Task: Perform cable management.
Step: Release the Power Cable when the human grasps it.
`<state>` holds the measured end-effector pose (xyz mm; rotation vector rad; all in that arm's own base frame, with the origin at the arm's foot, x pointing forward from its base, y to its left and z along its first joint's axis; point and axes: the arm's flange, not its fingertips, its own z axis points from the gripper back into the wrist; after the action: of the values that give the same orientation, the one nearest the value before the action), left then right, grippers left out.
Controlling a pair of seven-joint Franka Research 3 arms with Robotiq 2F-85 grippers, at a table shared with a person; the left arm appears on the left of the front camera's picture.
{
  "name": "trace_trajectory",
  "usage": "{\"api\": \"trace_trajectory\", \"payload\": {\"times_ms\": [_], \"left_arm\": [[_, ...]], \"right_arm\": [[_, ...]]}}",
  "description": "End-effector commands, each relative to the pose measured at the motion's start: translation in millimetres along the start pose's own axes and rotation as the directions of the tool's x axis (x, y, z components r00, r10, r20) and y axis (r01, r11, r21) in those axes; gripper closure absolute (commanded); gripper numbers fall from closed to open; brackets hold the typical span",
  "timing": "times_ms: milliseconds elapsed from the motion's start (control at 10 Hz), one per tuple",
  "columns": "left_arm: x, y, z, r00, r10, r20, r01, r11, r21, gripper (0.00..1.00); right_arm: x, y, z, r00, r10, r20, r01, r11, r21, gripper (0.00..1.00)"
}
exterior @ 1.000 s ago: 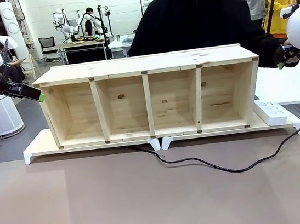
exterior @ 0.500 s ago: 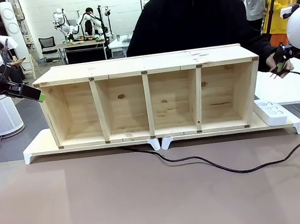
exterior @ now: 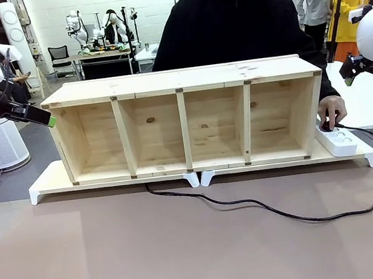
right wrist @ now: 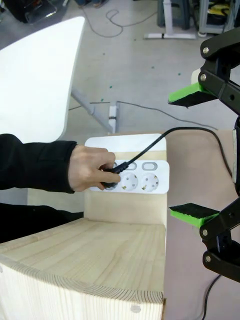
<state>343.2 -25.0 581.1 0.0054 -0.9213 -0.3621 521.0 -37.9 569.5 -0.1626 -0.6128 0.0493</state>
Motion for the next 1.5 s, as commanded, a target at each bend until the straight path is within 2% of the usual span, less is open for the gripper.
{"api": "trace_trajectory", "payload": {"times_ms": [0,1400], "left_arm": [[-0.1,0.8,-0.5,1.0,0.001,0.007,-0.001,1.0,0.001,0.0],[-0.1,0.8,-0.5,1.0,0.001,0.007,-0.001,1.0,0.001,0.0]], "right_arm": [[-0.9,-0.7,-0.8,1.0,-0.002,-0.008,0.002,1.0,0.0,0.0],[-0.9,-0.7,-0.8,1.0,-0.002,-0.008,0.002,1.0,0.0,0.0]]}}
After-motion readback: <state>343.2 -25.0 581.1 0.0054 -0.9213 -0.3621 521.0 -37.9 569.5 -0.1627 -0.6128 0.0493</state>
